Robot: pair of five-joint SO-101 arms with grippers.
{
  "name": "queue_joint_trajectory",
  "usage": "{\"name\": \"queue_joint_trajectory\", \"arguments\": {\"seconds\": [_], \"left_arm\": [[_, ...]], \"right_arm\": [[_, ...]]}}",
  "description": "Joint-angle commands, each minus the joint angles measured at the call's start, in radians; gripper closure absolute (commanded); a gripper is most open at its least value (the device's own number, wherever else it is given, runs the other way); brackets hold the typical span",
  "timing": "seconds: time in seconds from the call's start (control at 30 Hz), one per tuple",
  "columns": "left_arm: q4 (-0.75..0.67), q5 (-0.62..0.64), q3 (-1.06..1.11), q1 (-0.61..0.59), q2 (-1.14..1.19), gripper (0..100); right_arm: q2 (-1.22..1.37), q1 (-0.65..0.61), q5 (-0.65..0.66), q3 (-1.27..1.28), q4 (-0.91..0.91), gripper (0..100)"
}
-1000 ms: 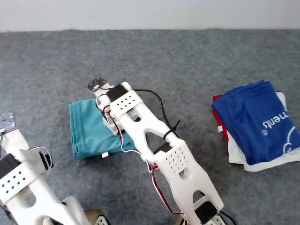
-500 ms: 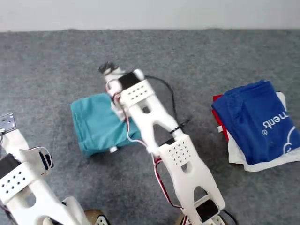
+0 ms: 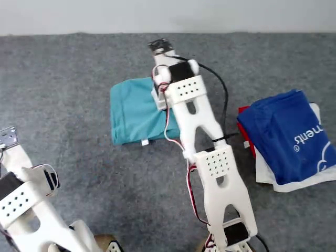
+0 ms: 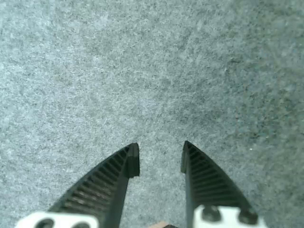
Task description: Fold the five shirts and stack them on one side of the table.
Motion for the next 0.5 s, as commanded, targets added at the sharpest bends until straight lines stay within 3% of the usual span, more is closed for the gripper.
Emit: {"name": "queue_joint_trajectory", "arguments": {"seconds": [0.0, 0.23, 0.47], "left_arm": [[-0.015, -0.002, 0.002, 0.005, -0.011, 84], [-0.015, -0.002, 0.002, 0.005, -0.011, 84], [-0.015, -0.002, 0.002, 0.005, -0.011, 84]], "right_arm": [[-0.025, 0.042, -0.034, -0.049, 0.042, 99.0], [-0.056, 0.084, -0.084, -0.051, 0.044, 99.0], [-0.259, 0.206, -0.117, -0.044, 0.044, 99.0]]}}
